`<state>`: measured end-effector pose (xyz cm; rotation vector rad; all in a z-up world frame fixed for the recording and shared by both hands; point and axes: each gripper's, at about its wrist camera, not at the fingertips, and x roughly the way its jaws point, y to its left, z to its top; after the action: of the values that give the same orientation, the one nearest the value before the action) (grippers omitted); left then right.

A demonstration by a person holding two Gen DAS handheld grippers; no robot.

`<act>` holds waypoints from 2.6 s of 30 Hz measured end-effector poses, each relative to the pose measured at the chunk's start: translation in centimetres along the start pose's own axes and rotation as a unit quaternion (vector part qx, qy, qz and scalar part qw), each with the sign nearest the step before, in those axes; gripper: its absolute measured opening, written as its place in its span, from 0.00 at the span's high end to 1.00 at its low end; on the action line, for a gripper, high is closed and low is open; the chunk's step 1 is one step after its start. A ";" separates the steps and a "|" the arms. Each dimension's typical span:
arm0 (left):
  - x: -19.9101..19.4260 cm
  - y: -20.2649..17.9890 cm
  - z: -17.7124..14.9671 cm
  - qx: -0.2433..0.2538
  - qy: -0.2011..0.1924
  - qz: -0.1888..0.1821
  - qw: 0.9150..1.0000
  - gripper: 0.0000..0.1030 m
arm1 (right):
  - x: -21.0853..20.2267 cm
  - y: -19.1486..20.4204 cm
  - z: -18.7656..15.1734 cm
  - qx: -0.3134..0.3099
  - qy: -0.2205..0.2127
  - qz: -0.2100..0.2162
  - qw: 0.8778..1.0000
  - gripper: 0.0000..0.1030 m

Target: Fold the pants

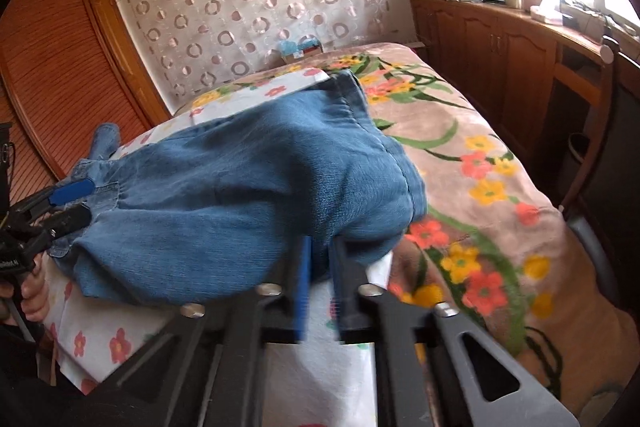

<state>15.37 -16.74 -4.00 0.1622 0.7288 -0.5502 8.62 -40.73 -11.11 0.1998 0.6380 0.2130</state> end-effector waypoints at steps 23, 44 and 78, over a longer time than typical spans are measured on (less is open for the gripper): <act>-9.7 12.8 -6.1 -0.119 -0.044 0.091 0.988 0.22 | 0.5 22.3 8.5 -0.207 -0.031 0.192 0.959 0.93; -3.5 9.7 -3.7 -0.066 -0.025 0.036 0.997 0.40 | 6.9 14.7 6.8 -0.127 0.019 0.055 0.990 0.51; -16.3 13.4 -6.5 -0.070 -0.086 0.108 0.988 0.91 | 4.9 32.1 16.4 -0.207 -0.004 0.209 0.956 0.84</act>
<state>8.70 3.57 1.47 0.0596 0.5706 -0.3003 18.11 -10.60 6.97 -0.0734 0.5244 0.7457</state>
